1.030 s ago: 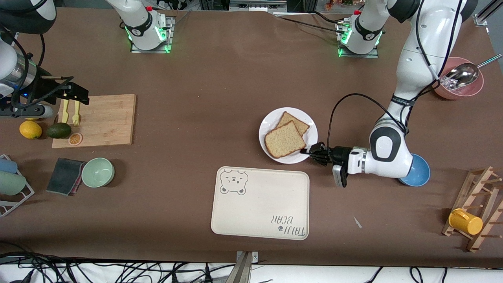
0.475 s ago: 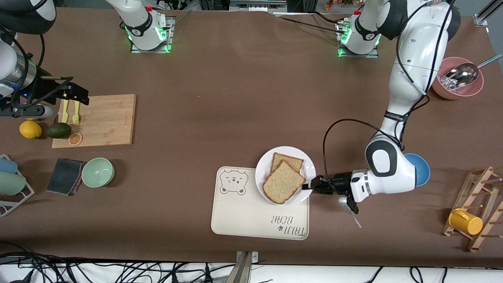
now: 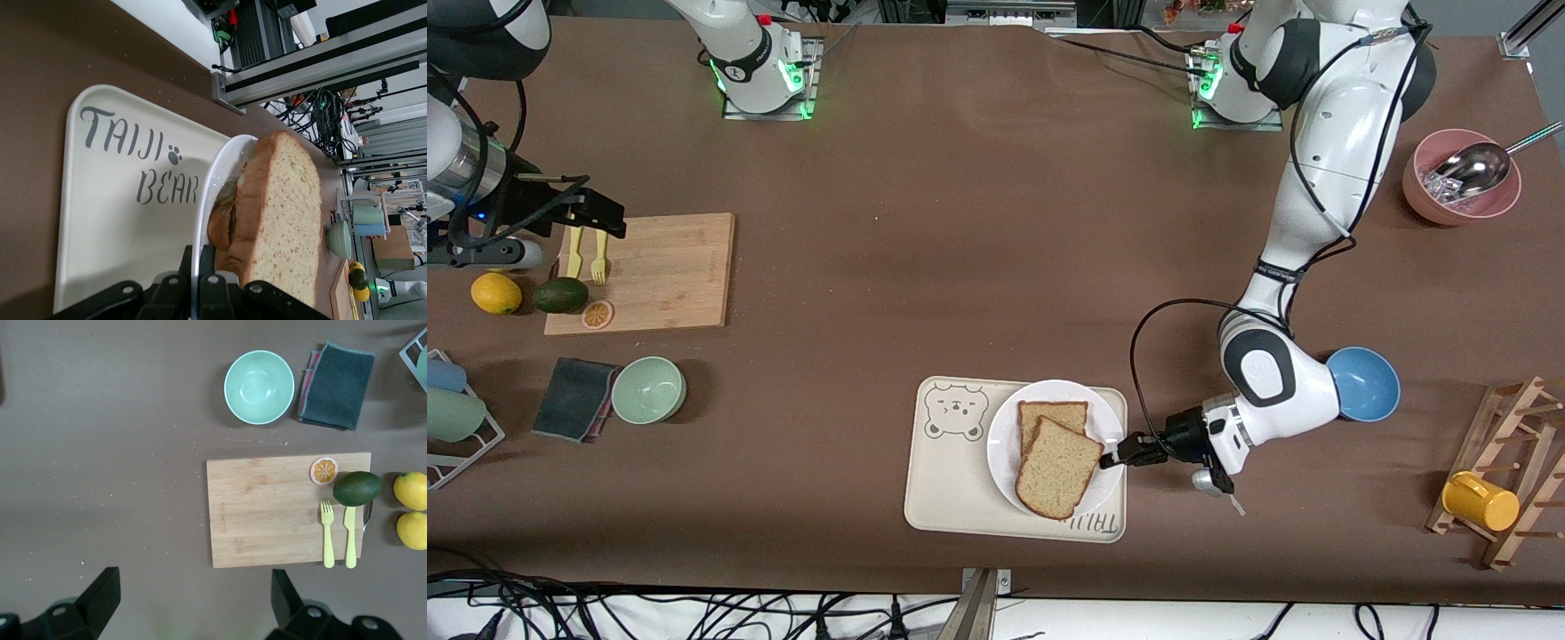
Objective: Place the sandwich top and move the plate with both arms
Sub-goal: 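Slide the plate with the left gripper onto the bear tray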
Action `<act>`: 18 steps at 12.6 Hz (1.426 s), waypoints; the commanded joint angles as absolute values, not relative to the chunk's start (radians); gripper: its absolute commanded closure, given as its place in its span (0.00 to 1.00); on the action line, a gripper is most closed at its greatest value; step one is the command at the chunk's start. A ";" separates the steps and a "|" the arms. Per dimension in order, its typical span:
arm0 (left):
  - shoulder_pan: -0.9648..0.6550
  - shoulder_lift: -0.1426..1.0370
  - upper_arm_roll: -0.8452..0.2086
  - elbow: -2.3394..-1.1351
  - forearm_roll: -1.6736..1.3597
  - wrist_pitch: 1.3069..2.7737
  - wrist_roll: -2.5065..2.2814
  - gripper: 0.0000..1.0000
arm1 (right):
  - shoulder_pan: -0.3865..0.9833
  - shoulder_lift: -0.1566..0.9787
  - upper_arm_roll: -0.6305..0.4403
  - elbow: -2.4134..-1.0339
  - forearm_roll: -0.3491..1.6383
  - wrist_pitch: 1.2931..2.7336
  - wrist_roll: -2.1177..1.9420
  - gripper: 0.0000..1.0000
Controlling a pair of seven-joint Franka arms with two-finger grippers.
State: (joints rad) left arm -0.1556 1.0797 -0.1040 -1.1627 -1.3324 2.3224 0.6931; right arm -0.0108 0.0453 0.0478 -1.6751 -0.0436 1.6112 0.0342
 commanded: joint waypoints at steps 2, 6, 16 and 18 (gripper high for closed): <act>-0.198 1.140 -0.100 -1.095 -1.374 2.374 0.686 1.00 | -0.018 0.054 0.038 -1.658 -0.032 1.598 0.029 0.00; -0.210 1.150 -0.097 -1.097 -1.374 2.381 0.687 0.91 | -0.018 0.057 0.035 -1.658 -0.034 1.598 0.026 0.00; -0.166 1.049 -0.089 -1.137 -1.215 2.291 0.666 0.00 | -0.018 0.060 0.034 -1.658 -0.034 1.598 0.021 0.00; -0.149 0.990 -0.087 -1.181 -1.084 2.243 0.632 0.00 | -0.018 0.060 0.034 -1.658 -0.035 1.601 0.021 0.00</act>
State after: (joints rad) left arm -0.1668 1.0641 -0.0907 -1.1187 -1.1812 2.2849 0.6691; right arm -0.0112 0.0564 0.0328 -1.6750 -0.0436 1.6110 0.0333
